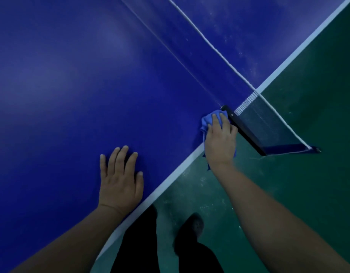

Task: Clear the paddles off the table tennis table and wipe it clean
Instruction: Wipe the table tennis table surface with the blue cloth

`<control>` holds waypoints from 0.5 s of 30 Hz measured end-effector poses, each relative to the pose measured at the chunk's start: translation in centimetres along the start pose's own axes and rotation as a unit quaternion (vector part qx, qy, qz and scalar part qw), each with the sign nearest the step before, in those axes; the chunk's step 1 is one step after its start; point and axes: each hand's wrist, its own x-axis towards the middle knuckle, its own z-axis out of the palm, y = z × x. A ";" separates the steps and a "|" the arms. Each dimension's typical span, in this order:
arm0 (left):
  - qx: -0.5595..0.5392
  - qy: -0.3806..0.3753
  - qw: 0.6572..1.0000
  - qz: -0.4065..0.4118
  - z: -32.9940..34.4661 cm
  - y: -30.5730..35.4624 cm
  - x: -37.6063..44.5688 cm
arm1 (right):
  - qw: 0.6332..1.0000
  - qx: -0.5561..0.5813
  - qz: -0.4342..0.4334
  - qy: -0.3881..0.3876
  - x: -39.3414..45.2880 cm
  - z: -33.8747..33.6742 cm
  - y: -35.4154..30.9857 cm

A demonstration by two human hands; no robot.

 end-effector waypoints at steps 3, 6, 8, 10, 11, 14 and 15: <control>-0.037 0.004 0.999 0.011 0.3 3.5 0.2 | 0.999 0.041 -0.006 0.000 -0.8 -0.9 2.6; -0.073 -0.007 0.997 0.034 1.1 7.9 0.1 | 0.994 0.077 0.018 -0.075 -3.1 -2.2 6.3; -0.099 -0.018 0.994 0.050 1.4 11.3 -0.4 | 0.987 0.122 0.011 -0.103 -6.2 -2.2 10.5; -0.131 -0.031 0.989 0.056 1.8 14.9 -0.9 | 0.982 0.155 0.008 -0.107 -9.2 -3.1 14.8; -0.142 -0.037 0.987 0.058 2.0 16.7 -1.3 | 0.979 0.174 0.004 -0.109 -10.5 -3.5 16.8; -0.157 -0.053 0.985 0.048 2.9 22.4 -2.4 | 0.965 0.242 0.004 -0.103 -12.8 -5.0 23.1; -0.162 -0.050 0.985 0.036 3.3 24.4 -2.8 | 0.960 0.260 0.001 -0.101 -13.2 -5.8 25.2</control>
